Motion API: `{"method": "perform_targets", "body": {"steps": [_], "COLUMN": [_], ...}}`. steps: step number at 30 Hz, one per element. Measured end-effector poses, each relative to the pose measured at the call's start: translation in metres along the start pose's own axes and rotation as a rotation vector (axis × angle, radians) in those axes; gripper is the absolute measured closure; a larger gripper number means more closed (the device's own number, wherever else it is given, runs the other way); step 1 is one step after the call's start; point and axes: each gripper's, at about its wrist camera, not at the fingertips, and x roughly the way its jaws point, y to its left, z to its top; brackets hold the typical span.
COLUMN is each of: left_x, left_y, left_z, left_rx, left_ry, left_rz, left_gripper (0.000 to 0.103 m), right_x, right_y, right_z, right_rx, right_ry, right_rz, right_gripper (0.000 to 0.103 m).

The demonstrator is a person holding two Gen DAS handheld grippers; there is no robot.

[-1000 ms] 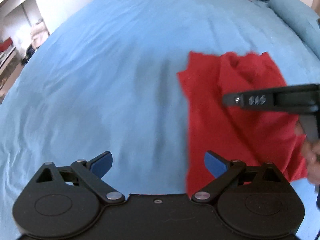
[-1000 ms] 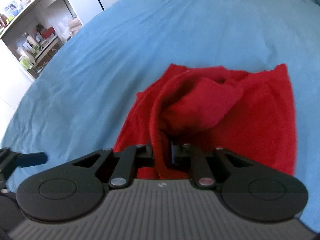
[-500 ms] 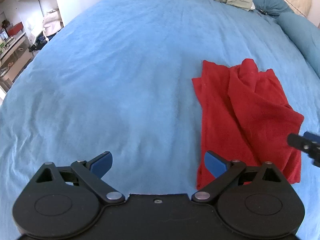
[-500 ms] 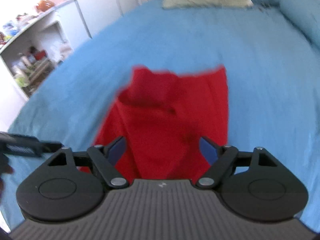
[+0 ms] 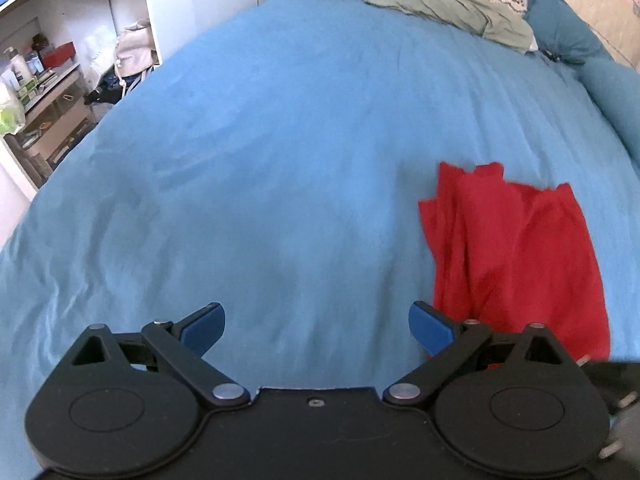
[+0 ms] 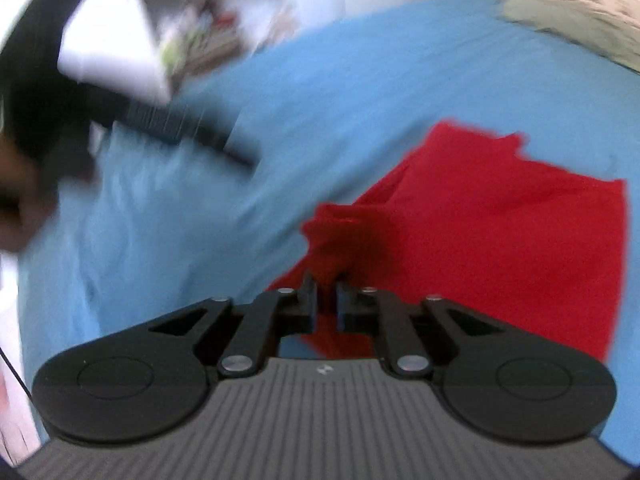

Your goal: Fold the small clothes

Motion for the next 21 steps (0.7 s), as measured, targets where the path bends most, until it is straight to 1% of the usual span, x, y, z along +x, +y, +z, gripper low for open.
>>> {"method": "perform_targets", "body": {"steps": [2, 3, 4, 5, 6, 8, 10, 12, 14, 16, 17, 19, 21], "left_x": [0.001, 0.001, 0.001, 0.002, 0.002, 0.008, 0.017, 0.028, 0.043, 0.052, 0.055, 0.059, 0.060], "left_y": [-0.003, -0.006, -0.009, -0.014, -0.020, -0.038, -0.054, -0.064, -0.068, -0.062, -0.057, -0.048, -0.044], "left_z": [0.006, 0.010, 0.013, 0.015, 0.018, 0.018, 0.010, -0.005, -0.026, -0.043, -0.051, -0.062, -0.066], "left_rx": [0.007, 0.015, 0.023, 0.036, 0.052, 0.092, 0.128, 0.154, 0.186, 0.207, 0.211, 0.199, 0.201], "left_ry": [0.000, -0.004, -0.008, -0.013, -0.016, -0.007, 0.019, 0.048, 0.096, 0.122, 0.128, 0.128, 0.119], "left_rz": [-0.005, -0.014, -0.029, -0.049, -0.069, -0.110, -0.135, -0.121, -0.073, -0.037, -0.033, -0.048, -0.051], "left_gripper": [0.003, 0.003, 0.003, 0.003, 0.003, 0.003, 0.003, 0.003, 0.004, 0.003, 0.003, 0.001, 0.000], "right_x": [0.011, 0.009, 0.003, -0.007, -0.018, -0.039, -0.049, -0.053, -0.055, -0.057, -0.057, -0.058, -0.059], "right_y": [0.002, -0.001, -0.004, -0.008, -0.013, -0.027, -0.048, -0.072, -0.089, -0.096, -0.099, -0.107, -0.116], "right_z": [-0.004, -0.005, -0.007, -0.008, -0.011, -0.019, -0.027, -0.041, -0.055, -0.067, -0.071, -0.082, -0.094], "right_rx": [0.021, 0.048, 0.081, 0.112, 0.135, 0.184, 0.265, 0.343, 0.367, 0.369, 0.367, 0.382, 0.418], "right_ry": [0.024, 0.012, -0.014, -0.039, -0.070, -0.119, -0.127, -0.100, -0.086, -0.065, -0.051, -0.031, -0.005], "right_rz": [-0.007, 0.006, 0.018, 0.021, 0.011, -0.043, -0.094, -0.165, -0.237, -0.304, -0.325, -0.356, -0.349], "right_gripper": [0.045, 0.042, 0.035, 0.025, 0.021, 0.011, 0.009, 0.009, 0.010, 0.009, 0.009, 0.009, 0.009]}}
